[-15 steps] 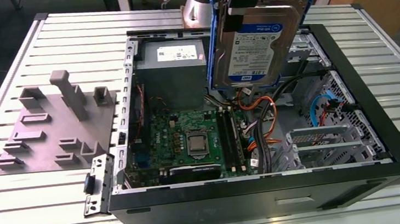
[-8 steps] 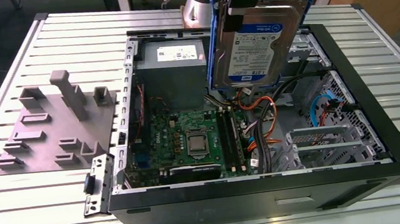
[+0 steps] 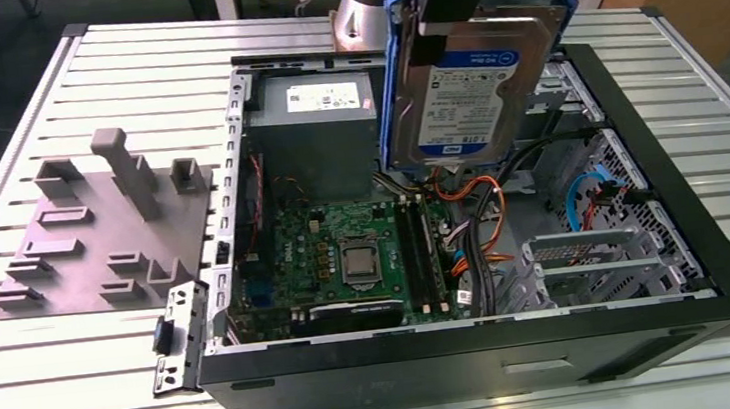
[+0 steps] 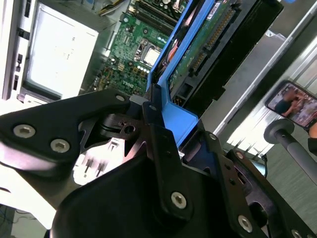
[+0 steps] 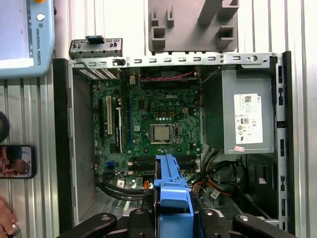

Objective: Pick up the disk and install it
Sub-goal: 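Insert the disk into the insertion slot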

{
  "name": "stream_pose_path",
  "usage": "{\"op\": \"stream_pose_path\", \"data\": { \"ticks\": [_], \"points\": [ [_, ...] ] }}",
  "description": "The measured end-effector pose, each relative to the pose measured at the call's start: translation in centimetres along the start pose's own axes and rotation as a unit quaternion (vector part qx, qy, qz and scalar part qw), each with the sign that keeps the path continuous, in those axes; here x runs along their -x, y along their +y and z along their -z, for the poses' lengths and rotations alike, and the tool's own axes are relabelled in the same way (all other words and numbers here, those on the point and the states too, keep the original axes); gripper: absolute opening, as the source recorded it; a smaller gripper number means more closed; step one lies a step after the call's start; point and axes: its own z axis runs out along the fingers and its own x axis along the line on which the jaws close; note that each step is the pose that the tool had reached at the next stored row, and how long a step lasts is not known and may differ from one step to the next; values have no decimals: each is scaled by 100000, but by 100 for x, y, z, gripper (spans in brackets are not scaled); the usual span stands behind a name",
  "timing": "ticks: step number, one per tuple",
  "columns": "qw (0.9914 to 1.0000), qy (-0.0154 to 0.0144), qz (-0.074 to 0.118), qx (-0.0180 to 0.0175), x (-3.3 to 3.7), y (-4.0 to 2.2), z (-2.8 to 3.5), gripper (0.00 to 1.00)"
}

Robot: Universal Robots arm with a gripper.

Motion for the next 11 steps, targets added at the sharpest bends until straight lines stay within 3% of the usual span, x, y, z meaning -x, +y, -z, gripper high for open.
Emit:
{"op": "stream_pose_path", "data": {
  "ticks": [11],
  "points": [
    [100000, 2, 1, 2, -286, -36, -21, 36]
  ]
}}
